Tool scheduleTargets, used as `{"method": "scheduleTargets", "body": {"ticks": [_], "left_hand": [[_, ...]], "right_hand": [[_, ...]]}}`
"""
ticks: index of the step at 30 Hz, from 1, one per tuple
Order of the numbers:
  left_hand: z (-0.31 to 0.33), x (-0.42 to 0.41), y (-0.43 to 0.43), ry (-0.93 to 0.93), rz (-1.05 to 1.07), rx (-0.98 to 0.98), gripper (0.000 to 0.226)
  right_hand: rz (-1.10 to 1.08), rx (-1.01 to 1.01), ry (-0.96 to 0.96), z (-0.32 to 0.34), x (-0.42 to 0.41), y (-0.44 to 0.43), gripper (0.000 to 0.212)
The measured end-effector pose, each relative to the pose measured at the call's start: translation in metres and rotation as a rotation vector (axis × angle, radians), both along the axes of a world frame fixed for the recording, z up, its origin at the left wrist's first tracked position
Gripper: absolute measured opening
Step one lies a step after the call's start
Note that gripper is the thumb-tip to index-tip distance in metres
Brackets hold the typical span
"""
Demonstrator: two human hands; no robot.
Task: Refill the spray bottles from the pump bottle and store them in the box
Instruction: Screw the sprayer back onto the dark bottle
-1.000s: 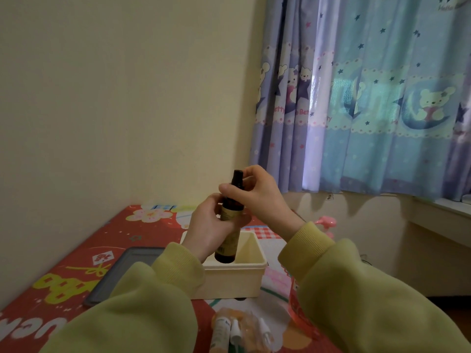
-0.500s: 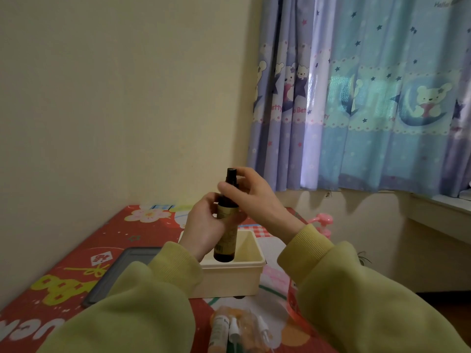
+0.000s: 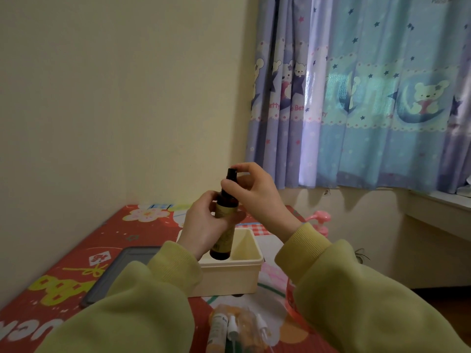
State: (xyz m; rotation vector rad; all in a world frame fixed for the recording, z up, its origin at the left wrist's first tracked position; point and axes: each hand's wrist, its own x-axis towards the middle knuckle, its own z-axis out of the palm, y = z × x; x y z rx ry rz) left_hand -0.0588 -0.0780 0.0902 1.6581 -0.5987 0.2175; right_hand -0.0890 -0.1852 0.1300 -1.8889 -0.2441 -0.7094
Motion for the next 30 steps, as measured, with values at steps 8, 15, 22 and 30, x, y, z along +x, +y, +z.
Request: {"method": "scheduleTargets", "body": {"ticks": [8,15,22,30], "left_hand": [[-0.001,0.002,0.004,0.044,-0.052,-0.016,0.026],[-0.01,0.007,0.001,0.001,0.078,0.04,0.033],[-0.019,0.01,0.0,-0.054,0.168,0.021,0.026],[-0.027,0.016,0.006,-0.036,0.153,0.011,0.03]], "right_hand": [[0.115,0.012,0.079,0.001,-0.001,-0.006,0.018],[-0.003,-0.046,0.03,-0.006,0.006,0.001,0.021],[-0.226,-0.104,-0.06,-0.021,0.018,0.019,0.028],[-0.179,-0.006,-0.031,-0.032,0.025,0.024,0.027]]}}
